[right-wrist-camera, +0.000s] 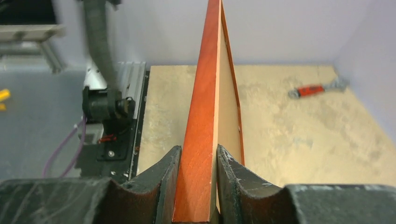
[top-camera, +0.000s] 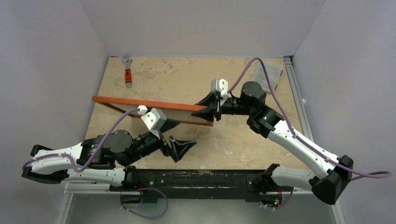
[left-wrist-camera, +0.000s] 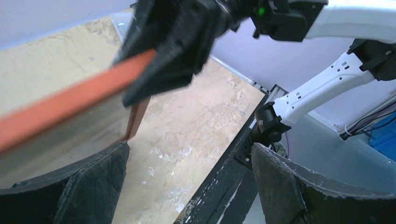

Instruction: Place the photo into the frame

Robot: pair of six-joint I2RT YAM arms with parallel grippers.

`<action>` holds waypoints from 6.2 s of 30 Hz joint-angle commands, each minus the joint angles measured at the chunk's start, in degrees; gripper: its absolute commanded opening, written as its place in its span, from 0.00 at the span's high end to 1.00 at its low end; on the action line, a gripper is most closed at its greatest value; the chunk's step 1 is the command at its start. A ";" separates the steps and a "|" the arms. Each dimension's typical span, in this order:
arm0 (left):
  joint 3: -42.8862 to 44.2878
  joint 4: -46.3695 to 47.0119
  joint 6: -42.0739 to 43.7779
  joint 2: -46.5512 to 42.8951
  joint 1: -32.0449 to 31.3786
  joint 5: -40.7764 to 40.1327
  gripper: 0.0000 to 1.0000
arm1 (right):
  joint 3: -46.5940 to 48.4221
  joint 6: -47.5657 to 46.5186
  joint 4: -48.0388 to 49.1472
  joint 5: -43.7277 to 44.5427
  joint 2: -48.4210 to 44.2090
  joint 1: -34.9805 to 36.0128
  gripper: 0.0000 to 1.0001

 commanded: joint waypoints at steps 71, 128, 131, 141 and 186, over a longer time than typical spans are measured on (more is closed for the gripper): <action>-30.77 -3.14 -49.17 7.20 12.68 -0.30 0.00 | -21.20 32.55 -13.18 31.46 13.16 -35.43 0.07; -8.82 -21.54 -28.67 17.71 38.22 14.16 0.07 | -3.97 38.10 -30.90 51.05 39.55 -15.79 0.71; -9.60 -21.53 -28.48 17.59 38.24 14.17 0.07 | -1.89 35.55 -32.74 51.23 39.09 -15.79 0.83; -11.82 -21.51 -28.60 16.76 38.30 14.15 0.07 | 2.33 27.36 -37.36 59.98 38.90 -17.11 1.00; -16.14 -17.45 -27.37 18.19 43.57 16.74 0.04 | -3.16 26.81 -35.58 47.01 27.50 -22.33 1.00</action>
